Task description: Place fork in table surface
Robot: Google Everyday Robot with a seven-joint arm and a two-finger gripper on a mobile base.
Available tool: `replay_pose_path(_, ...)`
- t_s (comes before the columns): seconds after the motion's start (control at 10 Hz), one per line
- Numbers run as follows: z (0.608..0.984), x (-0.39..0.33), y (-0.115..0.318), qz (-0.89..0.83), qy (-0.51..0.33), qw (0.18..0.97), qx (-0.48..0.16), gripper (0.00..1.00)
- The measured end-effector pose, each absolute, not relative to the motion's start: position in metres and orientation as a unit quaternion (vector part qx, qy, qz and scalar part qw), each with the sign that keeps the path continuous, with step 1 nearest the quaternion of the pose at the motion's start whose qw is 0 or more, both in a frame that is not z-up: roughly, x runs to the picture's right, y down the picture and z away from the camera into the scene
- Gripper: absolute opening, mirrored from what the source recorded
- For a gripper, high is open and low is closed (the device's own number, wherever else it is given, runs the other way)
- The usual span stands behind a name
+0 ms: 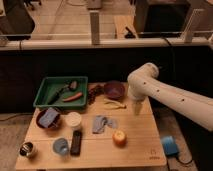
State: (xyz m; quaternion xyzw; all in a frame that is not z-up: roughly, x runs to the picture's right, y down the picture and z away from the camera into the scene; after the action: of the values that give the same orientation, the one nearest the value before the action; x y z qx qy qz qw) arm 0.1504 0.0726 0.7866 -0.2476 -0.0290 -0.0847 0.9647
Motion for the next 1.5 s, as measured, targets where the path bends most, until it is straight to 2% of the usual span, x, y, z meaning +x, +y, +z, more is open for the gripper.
replay_pose_path(0.4,0.77,0.083,0.098,-0.153,-0.091,0.946,-0.271,0.8)
replay_pose_path(0.8,0.739,0.0,0.124,-0.252,-0.158,0.913,-0.28,0.8)
replay_pose_path(1.5,0.702,-0.086,0.148,-0.382,-0.208,0.861,-0.265,0.8)
